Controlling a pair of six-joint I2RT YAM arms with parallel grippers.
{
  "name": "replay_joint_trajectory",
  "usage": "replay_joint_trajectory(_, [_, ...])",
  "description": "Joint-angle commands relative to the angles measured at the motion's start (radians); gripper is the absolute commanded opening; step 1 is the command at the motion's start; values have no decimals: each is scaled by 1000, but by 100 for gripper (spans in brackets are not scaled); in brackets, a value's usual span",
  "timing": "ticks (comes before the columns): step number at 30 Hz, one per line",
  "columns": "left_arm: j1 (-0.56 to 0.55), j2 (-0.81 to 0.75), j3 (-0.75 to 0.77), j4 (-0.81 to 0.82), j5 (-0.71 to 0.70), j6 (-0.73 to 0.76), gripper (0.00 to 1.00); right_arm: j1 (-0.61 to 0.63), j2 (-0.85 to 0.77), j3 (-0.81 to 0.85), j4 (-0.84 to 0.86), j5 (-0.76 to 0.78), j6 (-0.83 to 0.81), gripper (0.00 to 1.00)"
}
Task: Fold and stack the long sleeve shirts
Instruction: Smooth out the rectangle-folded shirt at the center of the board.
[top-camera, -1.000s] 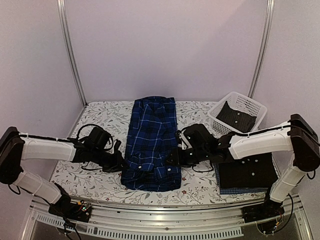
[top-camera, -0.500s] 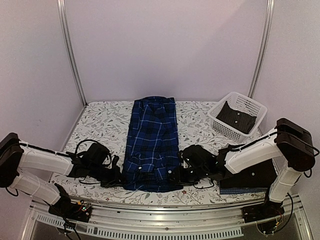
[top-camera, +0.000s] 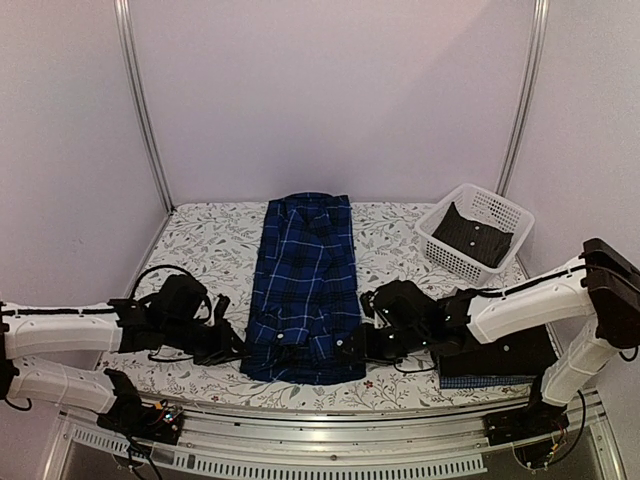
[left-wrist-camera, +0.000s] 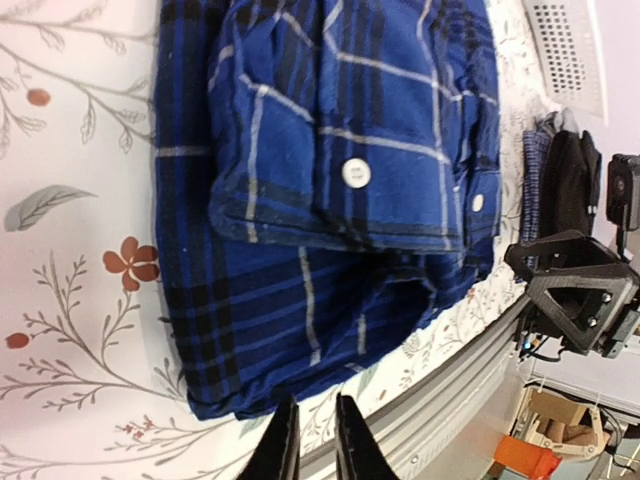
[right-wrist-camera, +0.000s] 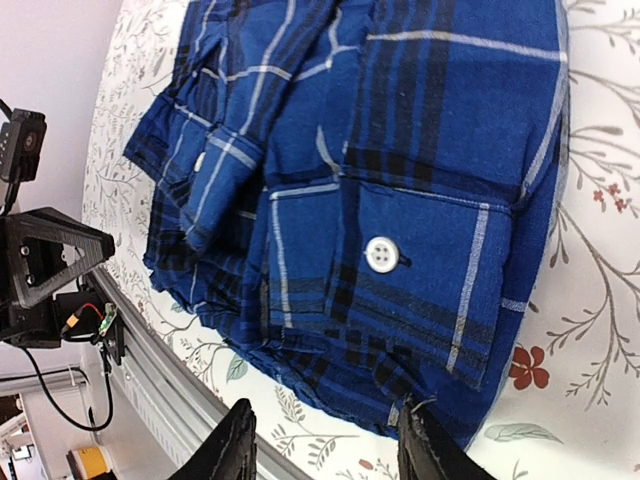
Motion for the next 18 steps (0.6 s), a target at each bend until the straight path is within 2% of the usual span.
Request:
replay_joint_trajectory(1, [6,-101,34,-124,-71,19,15,6,-70,30,-89,32,-38,50])
replay_joint_trajectory(6, [155,-135,40,-111,-82,66,18,-29,-59,33,-99,11,-58,55])
replay_joint_trajectory(10, [286,-51,76,-48,-39,134,17,-57,-59,22,-85,4,-57,53])
replay_joint_trajectory(18, [316,247,241,-14,3,259,12,-117,-60,-44,-15,-27,-46,53])
